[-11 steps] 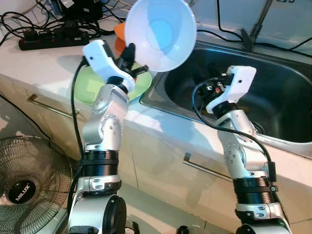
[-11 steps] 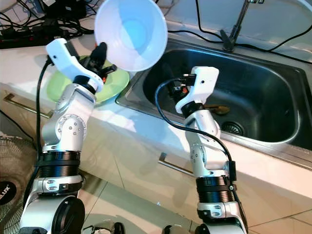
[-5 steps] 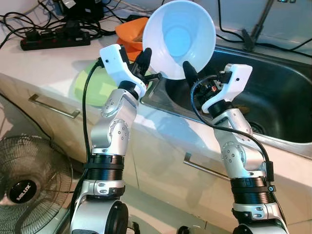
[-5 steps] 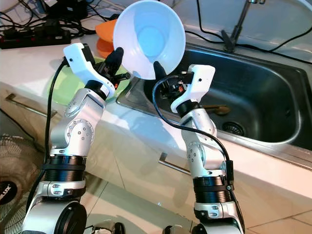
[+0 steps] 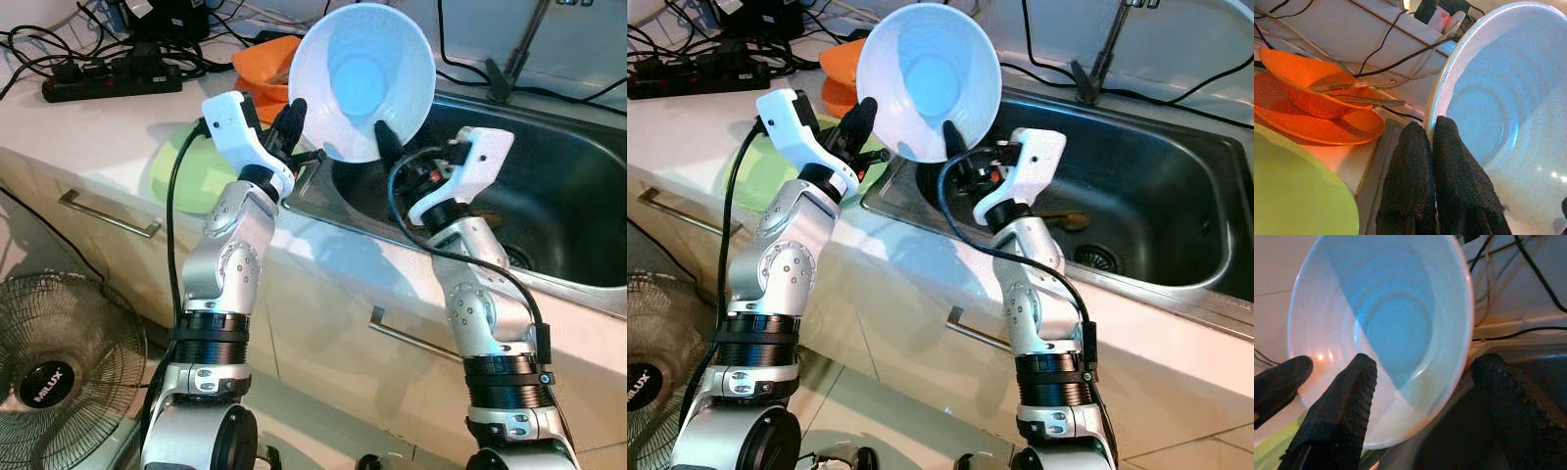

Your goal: Kitchen organization

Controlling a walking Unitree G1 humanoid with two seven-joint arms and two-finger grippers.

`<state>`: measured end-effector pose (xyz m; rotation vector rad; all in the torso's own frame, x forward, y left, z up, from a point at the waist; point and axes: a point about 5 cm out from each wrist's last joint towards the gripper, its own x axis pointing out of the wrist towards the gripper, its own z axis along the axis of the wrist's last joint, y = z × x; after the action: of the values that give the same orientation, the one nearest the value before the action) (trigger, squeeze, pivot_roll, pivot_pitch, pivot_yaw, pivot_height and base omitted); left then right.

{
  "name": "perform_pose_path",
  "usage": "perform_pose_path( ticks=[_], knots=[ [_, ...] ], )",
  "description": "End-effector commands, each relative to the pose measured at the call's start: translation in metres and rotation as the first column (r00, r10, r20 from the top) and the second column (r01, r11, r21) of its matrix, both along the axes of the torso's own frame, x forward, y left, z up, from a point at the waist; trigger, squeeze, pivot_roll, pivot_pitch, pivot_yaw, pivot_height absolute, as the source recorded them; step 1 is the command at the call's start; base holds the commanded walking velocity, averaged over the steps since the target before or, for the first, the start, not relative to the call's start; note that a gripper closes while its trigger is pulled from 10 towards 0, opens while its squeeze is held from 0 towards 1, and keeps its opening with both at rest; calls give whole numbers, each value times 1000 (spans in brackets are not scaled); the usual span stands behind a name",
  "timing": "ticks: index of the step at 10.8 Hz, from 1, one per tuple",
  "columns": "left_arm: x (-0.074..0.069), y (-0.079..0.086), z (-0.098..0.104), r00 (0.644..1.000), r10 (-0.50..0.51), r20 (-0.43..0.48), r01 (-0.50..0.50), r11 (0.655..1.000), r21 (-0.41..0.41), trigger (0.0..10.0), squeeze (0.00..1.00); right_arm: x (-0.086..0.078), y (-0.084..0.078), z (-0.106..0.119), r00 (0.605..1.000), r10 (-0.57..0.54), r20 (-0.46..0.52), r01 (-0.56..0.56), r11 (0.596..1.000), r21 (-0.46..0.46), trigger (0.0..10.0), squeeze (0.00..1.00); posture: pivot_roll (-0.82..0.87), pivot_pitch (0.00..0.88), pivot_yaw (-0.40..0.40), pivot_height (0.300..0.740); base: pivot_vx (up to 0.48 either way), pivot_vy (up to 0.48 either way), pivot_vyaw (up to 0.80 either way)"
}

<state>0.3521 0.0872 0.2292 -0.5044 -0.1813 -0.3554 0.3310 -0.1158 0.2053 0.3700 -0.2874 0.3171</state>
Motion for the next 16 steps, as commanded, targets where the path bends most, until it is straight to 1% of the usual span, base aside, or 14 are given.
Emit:
perform_pose_path(
  ticks=[1, 2, 3, 4, 5, 6, 7, 16],
  knots=[
    [-4, -4, 7, 999, -28, 41, 28, 1000, -4, 10000, 0, 4, -4, 3, 999, -31, -17, 32, 998, 50, 10000, 0, 27, 34, 25, 740, 0, 0, 0],
    [-5, -6, 6, 999, -37, 38, 37, 999, -2, 10000, 0, 5, -4, 4, 999, -27, -18, 28, 998, 62, 10000, 0, 28, 38, 24, 740, 0, 0, 0],
    [-5, -6, 6, 999, -38, 36, 38, 999, -1, 10000, 0, 6, -3, 5, 1000, -24, -17, 25, 997, 67, 6275, 0, 30, 39, 24, 740, 0, 0, 0],
    [-5, -6, 6, 999, -40, 36, 40, 999, -1, 10000, 0, 7, -2, 6, 1000, -17, -16, 19, 997, 75, 1608, 0, 31, 41, 23, 740, 0, 0, 0],
    [-5, -6, 6, 998, -42, 36, 42, 999, -3, 10000, 0, 7, -1, 6, 1000, -8, -20, 10, 997, 80, 39, 0, 30, 41, 23, 740, 0, 0, 0],
    [-5, -8, 6, 998, -46, 35, 47, 999, -4, 10000, 0, 7, 1, 6, 1000, 13, -23, -11, 997, 80, 941, 0, 29, 42, 23, 740, 0, 0, 0],
    [-5, -9, 6, 998, -52, 36, 52, 999, -5, 10000, 0, 7, 2, 6, 1000, 18, -23, -16, 997, 75, 0, 0, 30, 43, 23, 740, 0, 0, 0],
    [-8, -15, 7, 995, -86, 50, 85, 996, 17, 10000, 0, 7, 4, 3, 999, 29, -29, -27, 997, 65, 0, 0, 32, 46, 24, 740, 0, 0, 0]
  ],
)
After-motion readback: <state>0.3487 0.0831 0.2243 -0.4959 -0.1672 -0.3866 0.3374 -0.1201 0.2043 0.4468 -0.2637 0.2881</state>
